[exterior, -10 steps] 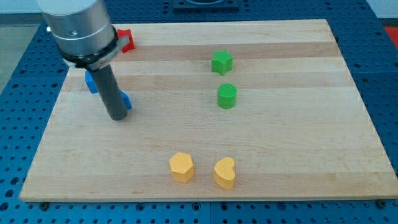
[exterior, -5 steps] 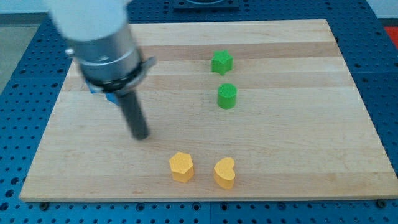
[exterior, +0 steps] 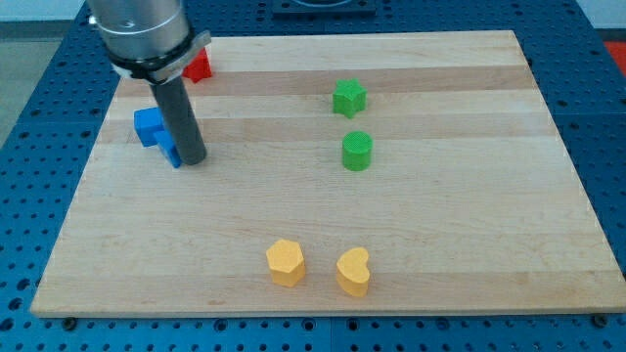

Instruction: Push the blue triangle into the blue cube

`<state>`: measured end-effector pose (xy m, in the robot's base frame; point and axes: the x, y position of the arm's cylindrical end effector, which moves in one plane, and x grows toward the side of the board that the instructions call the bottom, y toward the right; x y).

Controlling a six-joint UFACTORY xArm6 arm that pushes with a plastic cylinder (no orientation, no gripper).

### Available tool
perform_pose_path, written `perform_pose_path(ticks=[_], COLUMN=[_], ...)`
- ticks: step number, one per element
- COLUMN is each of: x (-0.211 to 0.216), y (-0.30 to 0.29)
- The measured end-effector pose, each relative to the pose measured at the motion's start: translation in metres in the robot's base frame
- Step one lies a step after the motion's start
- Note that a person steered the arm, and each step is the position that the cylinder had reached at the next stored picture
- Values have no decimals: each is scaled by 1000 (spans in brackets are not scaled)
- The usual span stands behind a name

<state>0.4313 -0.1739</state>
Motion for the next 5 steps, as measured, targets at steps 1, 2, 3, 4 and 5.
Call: perform_pose_path(ticks=[1,2,3,4,5], x=[-5,-7,-11,-14,-14], y=[-9,-15,-15,-15,8])
